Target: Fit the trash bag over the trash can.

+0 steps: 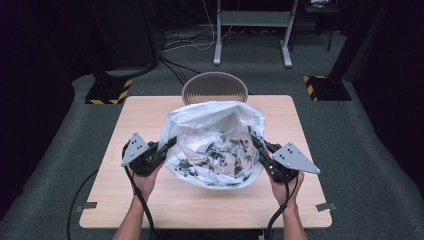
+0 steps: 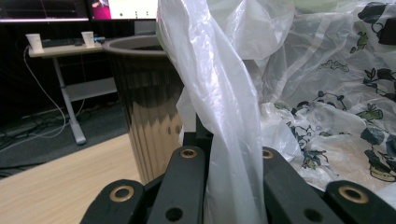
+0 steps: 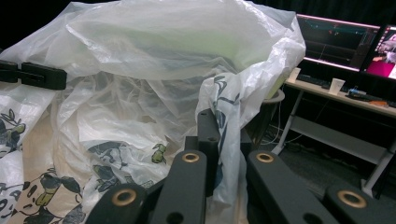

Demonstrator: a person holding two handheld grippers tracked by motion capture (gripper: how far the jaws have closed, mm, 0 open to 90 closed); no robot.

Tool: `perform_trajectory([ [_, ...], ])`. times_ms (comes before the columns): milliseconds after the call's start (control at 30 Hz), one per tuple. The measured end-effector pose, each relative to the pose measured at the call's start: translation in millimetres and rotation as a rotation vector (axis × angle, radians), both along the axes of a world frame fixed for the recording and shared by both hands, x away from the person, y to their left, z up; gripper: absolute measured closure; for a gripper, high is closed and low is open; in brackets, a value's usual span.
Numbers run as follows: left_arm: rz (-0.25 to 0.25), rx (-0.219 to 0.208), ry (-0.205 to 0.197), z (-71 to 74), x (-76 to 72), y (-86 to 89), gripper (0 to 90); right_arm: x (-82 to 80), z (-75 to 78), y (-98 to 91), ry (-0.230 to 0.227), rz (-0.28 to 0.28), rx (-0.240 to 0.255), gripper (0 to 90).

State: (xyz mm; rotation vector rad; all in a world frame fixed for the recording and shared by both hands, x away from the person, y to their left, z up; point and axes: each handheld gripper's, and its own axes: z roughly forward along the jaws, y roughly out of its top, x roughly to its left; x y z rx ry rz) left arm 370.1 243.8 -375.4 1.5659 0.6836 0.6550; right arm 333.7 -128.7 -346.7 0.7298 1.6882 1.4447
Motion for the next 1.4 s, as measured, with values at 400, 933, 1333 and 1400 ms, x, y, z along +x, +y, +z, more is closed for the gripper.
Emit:
perform_trajectory([
  [400,-0.007,-0.015,-0.056,34.5,4.5,3.5,88.0,0.3,35.6,4.3,-0.063,0.014,-0.010,89.2],
  [933,-0.052,-0.055,-0.074,77.7,26.1,5.4,88.1,13.4,80.9,10.1,-0.105,0.040,0.016,89.2],
  [1333,-0.055,-0.070,-0.105,97.6,27.9,8.7,88.1,16.4,102.6,13.8,-0.134,0.067,0.035,89.2],
  [1400,-0.054,-0.072,-0.107,99.3,29.2,8.6,88.1,17.7,105.7,15.2,-0.140,0.065,0.032,89.2],
])
